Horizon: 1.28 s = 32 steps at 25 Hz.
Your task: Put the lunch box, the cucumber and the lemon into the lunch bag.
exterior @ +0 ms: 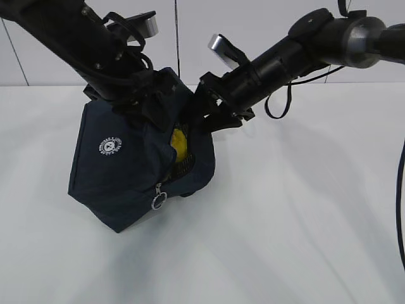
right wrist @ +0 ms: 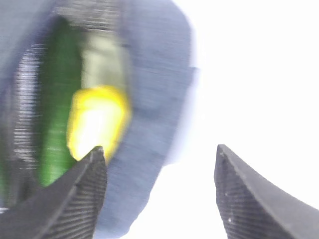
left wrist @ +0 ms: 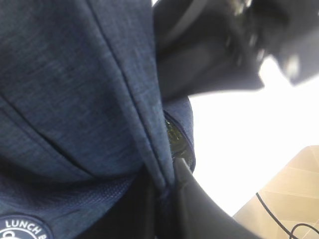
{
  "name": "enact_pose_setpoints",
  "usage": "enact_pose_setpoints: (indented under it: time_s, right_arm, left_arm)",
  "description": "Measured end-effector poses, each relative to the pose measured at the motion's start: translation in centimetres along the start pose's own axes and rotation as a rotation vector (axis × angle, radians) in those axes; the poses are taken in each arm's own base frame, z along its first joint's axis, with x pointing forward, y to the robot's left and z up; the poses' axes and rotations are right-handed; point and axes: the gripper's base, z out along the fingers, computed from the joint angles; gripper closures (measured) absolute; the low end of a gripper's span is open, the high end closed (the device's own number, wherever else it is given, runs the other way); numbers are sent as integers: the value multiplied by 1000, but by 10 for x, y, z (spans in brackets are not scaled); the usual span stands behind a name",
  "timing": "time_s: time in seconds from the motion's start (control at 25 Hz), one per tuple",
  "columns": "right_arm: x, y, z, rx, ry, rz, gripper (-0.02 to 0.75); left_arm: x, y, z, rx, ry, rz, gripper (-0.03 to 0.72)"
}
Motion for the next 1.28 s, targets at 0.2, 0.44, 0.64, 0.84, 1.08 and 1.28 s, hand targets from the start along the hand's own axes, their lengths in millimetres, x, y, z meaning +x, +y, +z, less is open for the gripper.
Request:
enact_pose_setpoints:
  time_s: [0.2,0.44,0.64,0.84,1.08,1.28]
  right_arm:
    - [2,-30,-29,84,-22,88,223]
    - [4,-33,-28,109,-3,95,223]
    - [8,-41,-8,80,25,127,224]
    - [10,-41,5,58,43,133,235]
    - [14,-48,19,30,55,163,371]
    - [15,-52,25,-1,46,192,582]
  left_arm:
    - [1,0,0,1,6,0,672]
    - [1,0,0,2,9,0,672]
    - [1,0,0,2,9,0,672]
    - [1,0,0,2,9,0,672]
    - [1,0,0,2,9,0,672]
    - [1,0,0,2,9,2,672]
